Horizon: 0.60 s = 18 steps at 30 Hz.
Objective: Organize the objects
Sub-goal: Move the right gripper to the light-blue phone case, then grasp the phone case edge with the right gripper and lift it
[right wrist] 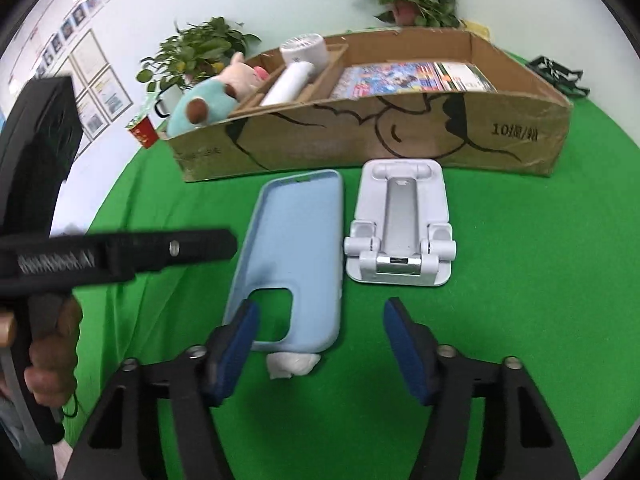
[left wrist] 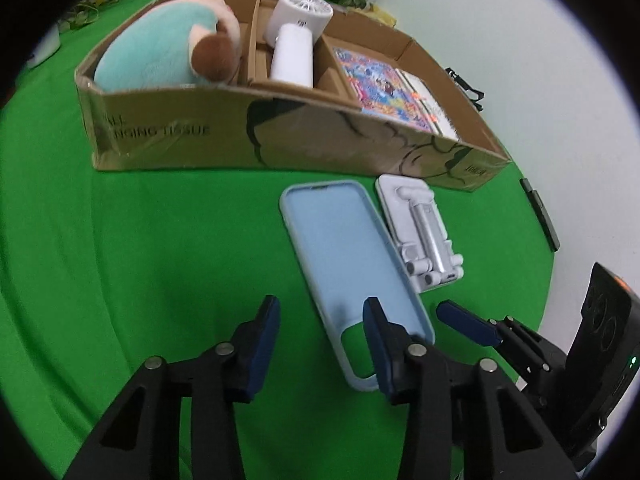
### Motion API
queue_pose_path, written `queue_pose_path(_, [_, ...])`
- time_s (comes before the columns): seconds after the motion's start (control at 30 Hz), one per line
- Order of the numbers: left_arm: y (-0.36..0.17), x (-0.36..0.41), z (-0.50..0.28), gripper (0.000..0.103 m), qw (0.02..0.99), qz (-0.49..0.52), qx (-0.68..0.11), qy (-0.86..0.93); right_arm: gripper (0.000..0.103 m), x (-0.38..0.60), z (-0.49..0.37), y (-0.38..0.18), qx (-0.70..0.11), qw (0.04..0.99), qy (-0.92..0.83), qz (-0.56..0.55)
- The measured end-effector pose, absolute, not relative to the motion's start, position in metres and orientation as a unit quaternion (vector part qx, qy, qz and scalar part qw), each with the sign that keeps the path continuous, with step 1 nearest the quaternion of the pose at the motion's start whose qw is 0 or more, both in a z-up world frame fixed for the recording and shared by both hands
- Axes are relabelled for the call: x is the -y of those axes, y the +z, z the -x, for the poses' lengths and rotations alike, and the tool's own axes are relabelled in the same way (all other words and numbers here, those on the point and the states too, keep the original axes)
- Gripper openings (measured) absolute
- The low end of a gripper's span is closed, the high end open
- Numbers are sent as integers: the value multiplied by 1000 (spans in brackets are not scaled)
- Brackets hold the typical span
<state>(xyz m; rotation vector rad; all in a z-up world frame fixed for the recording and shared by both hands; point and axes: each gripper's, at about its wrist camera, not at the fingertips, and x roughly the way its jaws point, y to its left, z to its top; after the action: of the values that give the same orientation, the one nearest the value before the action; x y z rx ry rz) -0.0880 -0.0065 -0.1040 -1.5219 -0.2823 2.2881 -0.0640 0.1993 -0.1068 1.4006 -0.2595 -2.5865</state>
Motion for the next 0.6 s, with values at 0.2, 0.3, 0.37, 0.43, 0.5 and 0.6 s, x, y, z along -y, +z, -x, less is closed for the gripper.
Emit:
queue_pose_path(0.2, [-107,3,85,31,203,538,100,812,25,-191,64,-112,92,106,-863,-485])
queue_pose_path(0.3, [-107,0,83,24,203,537,94,813,20,-183,59,-110,104,129,-854,-492])
queue_pose_path(0.37, [-107,-1,83,14,202,539,85,813,20,-181,57,-108,107,132,-855,-489])
queue_pose_path(0.43, [-109,-2,83,10,204,543,84,810,20,-184,56,-107,114,128,-856,-488])
queue_pose_path(0.5, [-114,-5,82,8,203,550,80,806,20,-187,59,-105,109,108,-860,-486])
queue_pose_path(0.6, [-118,-10,80,6,199,550,73,808,20,-189,65,-105,99,93,-863,-487])
